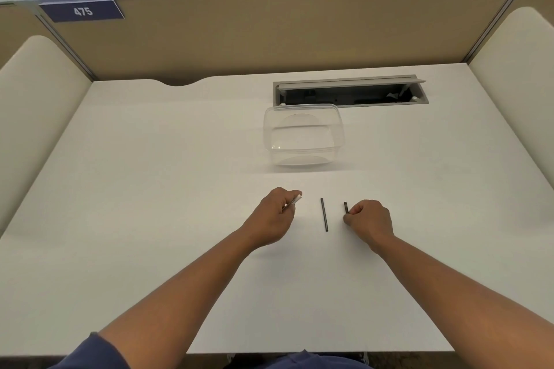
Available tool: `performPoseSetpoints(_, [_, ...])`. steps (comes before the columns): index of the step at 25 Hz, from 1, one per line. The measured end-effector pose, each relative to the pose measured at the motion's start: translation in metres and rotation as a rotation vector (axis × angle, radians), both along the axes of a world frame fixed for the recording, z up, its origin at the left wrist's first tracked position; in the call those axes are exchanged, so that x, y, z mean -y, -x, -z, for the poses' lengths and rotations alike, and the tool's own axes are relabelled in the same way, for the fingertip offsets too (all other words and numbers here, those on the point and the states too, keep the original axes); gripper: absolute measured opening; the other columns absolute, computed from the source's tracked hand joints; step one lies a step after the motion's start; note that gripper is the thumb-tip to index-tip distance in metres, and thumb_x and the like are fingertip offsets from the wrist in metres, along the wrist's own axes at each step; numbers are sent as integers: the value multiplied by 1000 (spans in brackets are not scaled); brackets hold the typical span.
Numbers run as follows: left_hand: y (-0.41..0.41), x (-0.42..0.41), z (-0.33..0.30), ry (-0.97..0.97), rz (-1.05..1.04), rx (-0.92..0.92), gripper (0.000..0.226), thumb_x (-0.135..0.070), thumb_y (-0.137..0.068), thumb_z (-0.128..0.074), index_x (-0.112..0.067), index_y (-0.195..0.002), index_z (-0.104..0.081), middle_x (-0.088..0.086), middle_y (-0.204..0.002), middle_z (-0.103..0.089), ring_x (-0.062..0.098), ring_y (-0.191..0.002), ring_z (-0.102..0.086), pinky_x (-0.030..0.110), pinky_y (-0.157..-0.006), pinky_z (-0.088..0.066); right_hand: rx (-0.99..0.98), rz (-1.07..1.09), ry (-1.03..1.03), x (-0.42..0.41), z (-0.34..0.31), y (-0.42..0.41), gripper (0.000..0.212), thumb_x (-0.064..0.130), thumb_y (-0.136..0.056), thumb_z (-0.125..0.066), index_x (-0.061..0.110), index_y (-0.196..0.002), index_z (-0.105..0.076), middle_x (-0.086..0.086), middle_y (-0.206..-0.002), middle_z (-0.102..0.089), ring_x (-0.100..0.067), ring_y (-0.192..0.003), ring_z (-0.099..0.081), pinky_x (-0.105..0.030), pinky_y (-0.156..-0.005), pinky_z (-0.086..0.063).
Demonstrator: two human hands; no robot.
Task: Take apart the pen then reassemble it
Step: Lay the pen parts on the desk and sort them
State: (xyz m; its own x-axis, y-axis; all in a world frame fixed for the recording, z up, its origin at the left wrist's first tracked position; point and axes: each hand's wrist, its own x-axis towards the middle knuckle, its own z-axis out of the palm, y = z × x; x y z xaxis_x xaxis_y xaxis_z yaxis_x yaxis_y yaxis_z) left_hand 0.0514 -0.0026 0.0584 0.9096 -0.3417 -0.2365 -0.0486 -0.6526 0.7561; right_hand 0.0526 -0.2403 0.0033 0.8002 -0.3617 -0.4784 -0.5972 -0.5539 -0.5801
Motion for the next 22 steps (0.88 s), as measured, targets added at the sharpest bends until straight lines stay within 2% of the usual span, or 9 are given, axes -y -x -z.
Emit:
performPoseSetpoints(2, [1, 0, -1, 10, 3, -3, 17, -9, -101, -36, -2, -85, -39, 5, -83, -35, 16, -74, -34, 32, -67, -31, 0, 1, 0, 0, 0, 0, 5, 15, -74, -69, 13, -70, -67, -3, -74, -70, -22, -69, -64, -28, -56, -46])
performPoseSetpoints(7, [0, 1, -5, 22, 7, 5, 20, -7, -100, -36, -6, -80, -33, 5, -81, -32, 17, -73, -30, 32, -65, -28, -4, 0, -6, 0, 0, 1, 9, 18, -75, -71, 12, -70, -66, -3, -72, -69, -21, -65, -62, -28, -55, -45])
performPoseSetpoints(14, [0, 0, -2, 47, -7, -16, 17, -9, -101, -36, -2, -86, -41, 4, -84, -36, 17, -74, -32, 31, -66, -31, -8, -6, -17, 2, 0, 3, 12, 21, -75, -72, 10, -73, -67, -4, -73, -69, -19, -62, -59, -28, -55, -44])
performPoseSetpoints(17, [0, 0, 1, 57, -32, -44, 18, -12, -103, -37, -3, -94, -49, 6, -89, -43, 17, -73, -37, 32, -68, -37, -10, -12, -16, 4, -1, 5, 14, 21, -75, -73, 8, -77, -68, -6, -76, -71, -19, -63, -59, -28, -56, -44])
performPoseSetpoints(19, [-1, 1, 2, 115, -82, -96, 22, -16, -105, -39, -13, -105, -61, 3, -96, -50, 17, -72, -41, 29, -67, -41, 2, -3, -11, 4, -4, 6, 14, 21, -75, -72, 9, -79, -67, -6, -77, -70, -20, -64, -59, -30, -57, -45])
performPoseSetpoints(21, [-2, 2, 3, 202, -145, -168, 25, -19, -106, -43, -27, -118, -64, -6, -99, -52, 16, -73, -47, 27, -69, -45, 64, 20, -27, 2, -9, 7, 10, 20, -75, -71, 14, -80, -67, -3, -78, -70, -21, -69, -62, -31, -59, -48])
performPoseSetpoints(22, [-3, 2, 3, 245, -161, -188, 25, -19, -105, -45, -30, -117, -64, -6, -96, -52, 17, -75, -47, 29, -71, -47, 114, 36, -55, 0, -12, 8, 7, 20, -76, -71, 17, -80, -67, -1, -78, -70, -21, -73, -64, -32, -61, -49])
